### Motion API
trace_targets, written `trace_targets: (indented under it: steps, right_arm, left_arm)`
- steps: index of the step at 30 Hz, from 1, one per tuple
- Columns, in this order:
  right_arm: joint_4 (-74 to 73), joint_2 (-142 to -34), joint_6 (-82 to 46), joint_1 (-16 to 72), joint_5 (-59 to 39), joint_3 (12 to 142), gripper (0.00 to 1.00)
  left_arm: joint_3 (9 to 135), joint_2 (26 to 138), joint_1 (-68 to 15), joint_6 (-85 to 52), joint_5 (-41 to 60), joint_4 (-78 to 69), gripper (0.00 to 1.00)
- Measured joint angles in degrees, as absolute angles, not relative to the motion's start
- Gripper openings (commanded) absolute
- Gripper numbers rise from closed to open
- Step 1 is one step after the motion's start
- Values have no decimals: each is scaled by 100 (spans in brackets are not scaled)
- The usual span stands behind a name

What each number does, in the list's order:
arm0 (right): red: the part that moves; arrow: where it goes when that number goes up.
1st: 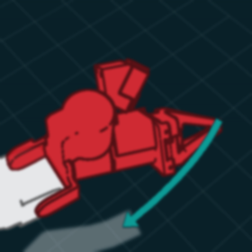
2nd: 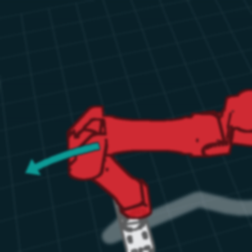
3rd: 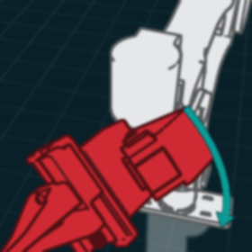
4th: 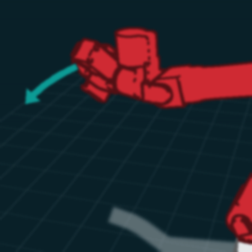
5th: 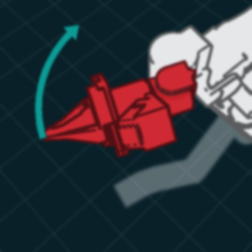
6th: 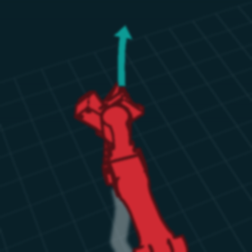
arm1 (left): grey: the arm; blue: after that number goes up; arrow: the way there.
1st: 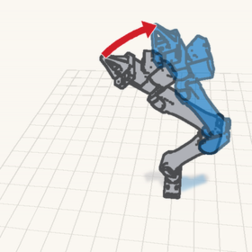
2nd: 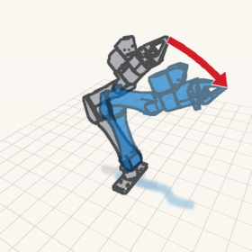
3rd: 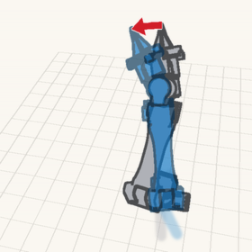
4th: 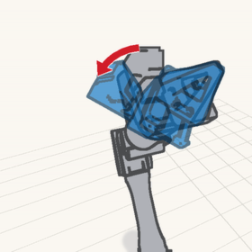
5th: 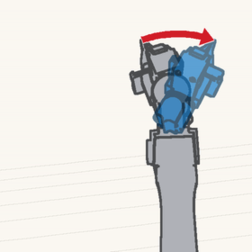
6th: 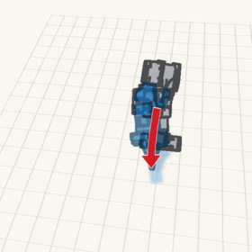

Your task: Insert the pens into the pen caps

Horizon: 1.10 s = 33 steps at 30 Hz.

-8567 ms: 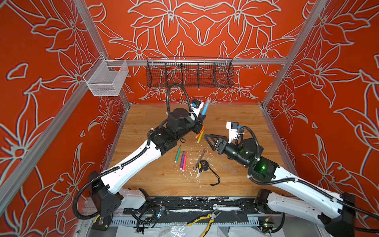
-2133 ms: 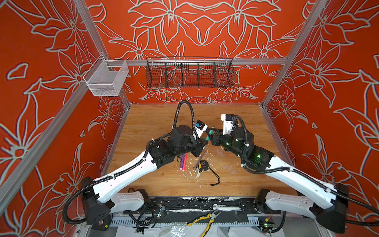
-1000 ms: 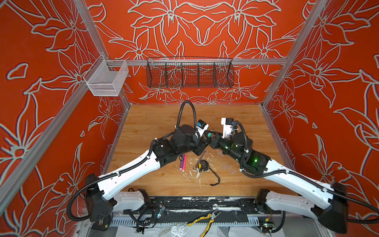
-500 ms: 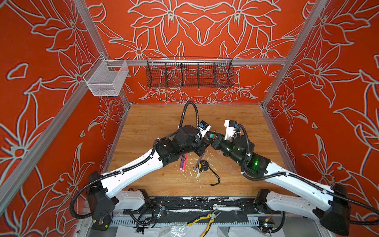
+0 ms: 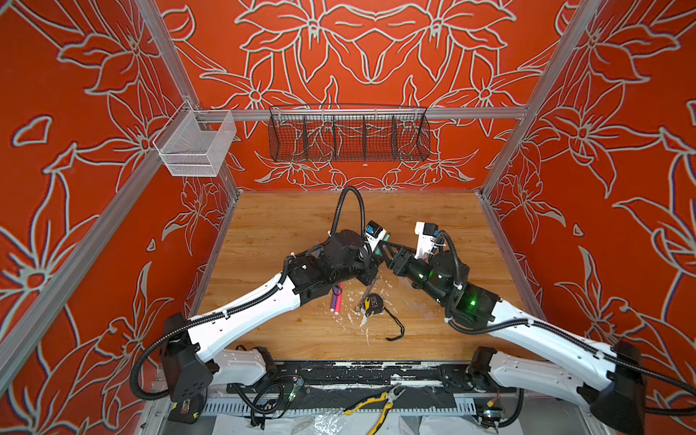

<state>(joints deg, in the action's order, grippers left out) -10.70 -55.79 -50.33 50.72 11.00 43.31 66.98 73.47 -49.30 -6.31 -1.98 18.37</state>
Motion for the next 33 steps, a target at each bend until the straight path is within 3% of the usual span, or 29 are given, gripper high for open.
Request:
trace_targets:
  steps: [6, 10, 14, 21, 33]
  right_arm:
    - [478, -4742, -4825, 5094, 1922, 4335, 62]
    - [1782, -4860, -4659, 5063, 2366, 4595, 62]
    - [2814, -5907, -4366, 4888, 2499, 5363, 61]
    - [3474, -8062, -3894, 4174, 1857, 6182, 57]
    - [3861, -9577, -3304, 3461, 891, 6803, 48]
  left_arm:
    - [6694, 7323, -4840, -814, -668, 1837, 0]
    - [6694, 7325, -4523, -1068, -722, 1894, 0]
    - [6694, 7325, -4084, -1402, -698, 1962, 0]
    - [6576, 7288, -3857, -1723, -1157, 2088, 0]
    - [6466, 6973, -3857, -1767, -1280, 2093, 0]
